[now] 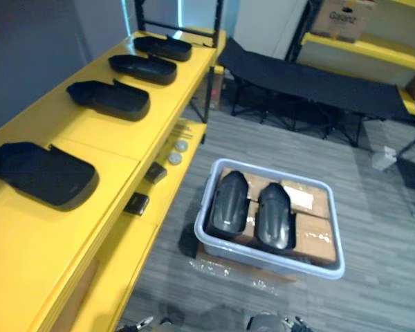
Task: Walk over and take plastic housings, then place them on the shelf
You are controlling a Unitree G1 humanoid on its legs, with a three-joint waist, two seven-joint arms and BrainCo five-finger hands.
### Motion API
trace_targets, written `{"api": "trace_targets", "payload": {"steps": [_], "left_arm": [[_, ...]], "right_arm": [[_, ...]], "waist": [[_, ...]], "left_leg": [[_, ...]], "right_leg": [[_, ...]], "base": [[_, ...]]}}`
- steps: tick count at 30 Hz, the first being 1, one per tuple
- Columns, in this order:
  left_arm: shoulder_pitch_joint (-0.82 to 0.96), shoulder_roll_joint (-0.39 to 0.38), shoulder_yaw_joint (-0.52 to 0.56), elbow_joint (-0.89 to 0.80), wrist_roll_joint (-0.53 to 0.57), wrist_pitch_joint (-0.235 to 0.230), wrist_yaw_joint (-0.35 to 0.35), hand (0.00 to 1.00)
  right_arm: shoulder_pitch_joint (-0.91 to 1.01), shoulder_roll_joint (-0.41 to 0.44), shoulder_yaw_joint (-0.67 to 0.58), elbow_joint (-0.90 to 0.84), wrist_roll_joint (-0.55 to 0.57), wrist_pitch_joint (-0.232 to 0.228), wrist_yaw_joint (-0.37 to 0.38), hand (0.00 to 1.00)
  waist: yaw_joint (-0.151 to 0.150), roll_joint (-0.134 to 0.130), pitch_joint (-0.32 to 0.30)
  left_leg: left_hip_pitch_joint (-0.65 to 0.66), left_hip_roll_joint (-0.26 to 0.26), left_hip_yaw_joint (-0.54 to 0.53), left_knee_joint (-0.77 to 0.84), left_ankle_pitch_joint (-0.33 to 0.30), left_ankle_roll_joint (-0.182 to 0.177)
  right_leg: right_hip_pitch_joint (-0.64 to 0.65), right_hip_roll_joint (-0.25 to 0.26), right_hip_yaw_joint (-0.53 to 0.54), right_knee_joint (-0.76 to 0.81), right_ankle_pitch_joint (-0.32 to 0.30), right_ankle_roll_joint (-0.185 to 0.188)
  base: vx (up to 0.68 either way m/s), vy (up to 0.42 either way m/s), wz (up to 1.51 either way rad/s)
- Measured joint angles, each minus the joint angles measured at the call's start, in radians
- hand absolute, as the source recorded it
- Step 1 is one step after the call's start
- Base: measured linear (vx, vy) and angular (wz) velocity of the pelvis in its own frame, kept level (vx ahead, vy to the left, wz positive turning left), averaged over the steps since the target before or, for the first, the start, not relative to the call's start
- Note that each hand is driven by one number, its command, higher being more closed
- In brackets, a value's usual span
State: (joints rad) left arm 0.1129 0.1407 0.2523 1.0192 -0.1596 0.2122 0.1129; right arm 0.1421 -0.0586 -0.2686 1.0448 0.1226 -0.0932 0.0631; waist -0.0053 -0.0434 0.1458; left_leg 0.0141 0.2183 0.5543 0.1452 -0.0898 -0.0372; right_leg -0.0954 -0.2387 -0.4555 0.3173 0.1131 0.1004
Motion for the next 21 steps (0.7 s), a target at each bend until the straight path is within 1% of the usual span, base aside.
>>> {"api": "trace_targets", "payload": {"steps": [1,2,3,4,5,6,7,8,9,10,11,12,13,14,15,16,17,18,19,20,21], "left_arm": [[-0.005,0.011,0.0,0.007,-0.001,-0.01,0.011,0.0],[-0.014,0.003,0.0,0.005,-0.002,-0.023,0.021,0.0],[-0.023,-0.005,-0.002,0.0,-0.002,-0.038,0.027,0.0],[-0.034,-0.014,-0.003,-0.004,-0.005,-0.055,0.033,0.0],[-0.037,-0.026,-0.005,-0.009,-0.013,-0.067,0.033,0.0],[-0.041,-0.044,-0.035,-0.018,-0.033,-0.082,0.031,0.0],[-0.041,-0.046,-0.04,-0.018,-0.038,-0.083,0.028,0.0],[-0.025,-0.048,-0.039,-0.017,-0.038,-0.094,0.018,0.0],[-0.017,-0.046,-0.037,-0.017,-0.038,-0.104,0.013,0.0],[0.0,-0.041,-0.035,-0.016,-0.039,-0.11,0.012,0.0],[0.028,-0.052,-0.036,-0.014,-0.04,-0.115,0.012,0.0],[0.054,-0.061,-0.03,-0.013,-0.07,-0.128,0.012,0.0],[0.06,-0.054,-0.031,-0.018,-0.074,-0.131,0.011,0.0],[0.066,-0.033,-0.04,-0.009,-0.076,-0.148,0.013,0.0],[0.073,-0.04,-0.039,-0.005,-0.074,-0.155,0.013,0.0],[0.069,-0.041,-0.042,0.0,-0.073,-0.154,0.013,0.0],[0.06,-0.036,-0.065,0.002,-0.066,-0.155,0.013,0.0],[0.053,-0.028,-0.077,0.004,-0.065,-0.157,0.013,0.0],[0.041,-0.033,-0.081,0.004,-0.056,-0.159,0.01,0.0],[0.03,-0.035,-0.095,0.003,-0.054,-0.163,0.007,0.0],[0.022,-0.033,-0.108,0.001,-0.053,-0.168,0.004,0.0]], "right_arm": [[-0.018,0.008,0.026,-0.002,0.0,-0.013,0.0,0.0],[-0.027,0.006,0.042,-0.002,0.0,-0.019,-0.001,0.0],[-0.035,0.002,0.062,-0.002,0.0,-0.018,-0.004,0.0],[-0.035,-0.006,0.078,-0.003,0.001,-0.017,-0.009,0.0],[-0.037,-0.015,0.081,-0.004,0.001,-0.018,-0.016,0.0],[-0.039,-0.042,0.082,-0.004,0.0,-0.02,-0.021,0.0],[-0.038,-0.049,0.082,-0.003,-0.002,-0.02,-0.022,0.0],[-0.045,-0.063,0.085,-0.003,-0.023,-0.021,-0.022,0.0],[-0.054,-0.063,0.085,-0.003,-0.027,-0.025,-0.023,0.0],[-0.063,-0.059,0.088,-0.003,-0.039,-0.042,-0.022,0.0],[-0.078,-0.059,0.104,-0.002,-0.04,-0.06,-0.021,0.0],[-0.086,-0.057,0.106,-0.006,-0.046,-0.083,-0.02,0.0],[-0.079,-0.055,0.106,-0.006,-0.051,-0.088,-0.02,0.0],[-0.061,-0.062,0.106,0.006,-0.062,-0.104,-0.018,0.0],[-0.058,-0.067,0.109,0.005,-0.07,-0.137,-0.019,0.0],[-0.056,-0.067,0.11,0.003,-0.081,-0.154,-0.018,0.0],[-0.047,-0.068,0.121,-0.001,-0.093,-0.185,-0.02,0.0],[-0.047,-0.07,0.131,-0.006,-0.103,-0.198,-0.021,0.0],[-0.046,-0.073,0.175,-0.045,-0.128,-0.218,-0.028,0.0],[-0.042,-0.075,0.236,-0.127,-0.164,-0.236,-0.046,0.0],[-0.039,-0.075,0.264,-0.177,-0.184,-0.248,-0.055,0.0]], "waist": [[0.003,-0.023,0.004],[0.006,-0.027,0.002],[0.008,-0.023,0.008],[0.009,-0.017,0.015],[0.009,-0.009,0.021],[0.008,0.018,0.043],[0.008,0.022,0.045],[0.026,0.029,0.046],[0.03,0.024,0.049],[0.038,0.009,0.051],[0.062,0.032,0.051],[0.06,0.023,0.056],[0.058,0.01,0.055],[0.066,0.001,0.059],[0.074,-0.001,0.048],[0.066,0.001,0.048],[0.054,0.004,0.051],[0.054,0.01,0.055],[0.055,0.021,0.062],[0.049,0.033,0.066],[0.047,0.036,0.067]], "left_leg": [[-0.001,0.003,0.03,0.007,0.0,-0.017],[0.0,0.012,0.055,0.01,0.005,-0.024],[0.003,0.018,0.072,0.019,0.005,-0.027],[0.004,0.021,0.089,0.047,-0.006,-0.045],[0.003,0.023,0.092,0.069,-0.017,-0.061],[0.004,0.033,0.078,0.084,-0.024,-0.072],[0.003,0.027,0.048,0.082,-0.032,-0.079],[0.006,-0.008,-0.089,0.051,-0.054,-0.096],[0.013,-0.027,-0.124,0.038,-0.06,-0.093],[0.026,-0.065,-0.18,0.013,-0.078,-0.098],[0.033,-0.082,-0.248,-0.019,-0.104,-0.086],[0.044,-0.067,-0.248,-0.01,-0.113,-0.092],[0.05,-0.078,-0.248,-0.007,-0.114,-0.094],[0.059,-0.091,-0.258,0.007,-0.116,-0.094],[0.055,-0.1,-0.284,0.005,-0.124,-0.077],[0.051,-0.101,-0.283,0.008,-0.12,-0.072],[0.045,-0.107,-0.284,0.015,-0.116,-0.066],[0.042,-0.108,-0.299,0.026,-0.119,-0.063],[0.036,-0.108,-0.332,0.043,-0.122,-0.058],[0.035,-0.11,-0.348,0.047,-0.13,-0.058],[0.032,-0.111,-0.352,0.05,-0.135,-0.06]], "right_leg": [[0.025,0.024,-0.03,-0.117,0.026,-0.016],[0.05,0.055,-0.044,-0.207,0.035,-0.027],[0.077,0.076,-0.055,-0.28,0.043,-0.038],[0.11,0.085,-0.062,-0.361,0.043,-0.038],[0.123,0.095,-0.054,-0.399,0.038,-0.035],[0.119,0.109,-0.021,-0.403,0.038,-0.037],[0.113,0.105,-0.006,-0.409,0.028,-0.032],[0.094,0.116,0.043,-0.409,0.02,-0.037],[0.079,0.121,0.069,-0.409,0.019,-0.037],[0.063,0.134,0.106,-0.409,0.012,-0.034],[0.046,0.156,0.141,-0.396,-0.026,-0.025],[0.018,0.156,0.137,-0.274,-0.051,-0.082],[0.019,0.149,0.142,-0.266,-0.06,-0.075],[0.028,0.151,0.175,-0.292,-0.057,-0.045],[0.033,0.164,0.184,-0.348,-0.031,-0.046],[0.038,0.168,0.183,-0.372,-0.022,-0.047],[0.045,0.17,0.188,-0.407,0.008,-0.049],[0.044,0.17,0.194,-0.407,0.015,-0.053],[0.038,0.17,0.213,-0.407,0.02,-0.049],[0.032,0.169,0.223,-0.407,0.024,-0.046],[0.028,0.17,0.229,-0.407,0.025,-0.045]], "base": [[-0.07,-0.262,-0.95],[-0.07,-0.327,-0.9],[-0.09,-0.254,-0.69],[-0.08,-0.236,-0.57],[-0.12,-0.216,-0.56],[-0.11,-0.14,-0.46],[-0.13,-0.106,-0.76],[-0.1,-0.035,-0.8],[-0.14,-0.054,-1.12],[-0.11,-0.065,-1.4],[0.0,-0.016,-1.63],[0.09,0.028,-1.24],[0.15,0.109,-0.88],[0.14,0.086,-0.78],[0.13,0.09,-0.79],[0.14,0.11,-0.48],[0.11,0.093,-0.18],[0.14,0.103,-0.35],[0.13,0.104,-0.43],[0.13,0.114,-0.39],[0.11,0.142,-0.26]]}}
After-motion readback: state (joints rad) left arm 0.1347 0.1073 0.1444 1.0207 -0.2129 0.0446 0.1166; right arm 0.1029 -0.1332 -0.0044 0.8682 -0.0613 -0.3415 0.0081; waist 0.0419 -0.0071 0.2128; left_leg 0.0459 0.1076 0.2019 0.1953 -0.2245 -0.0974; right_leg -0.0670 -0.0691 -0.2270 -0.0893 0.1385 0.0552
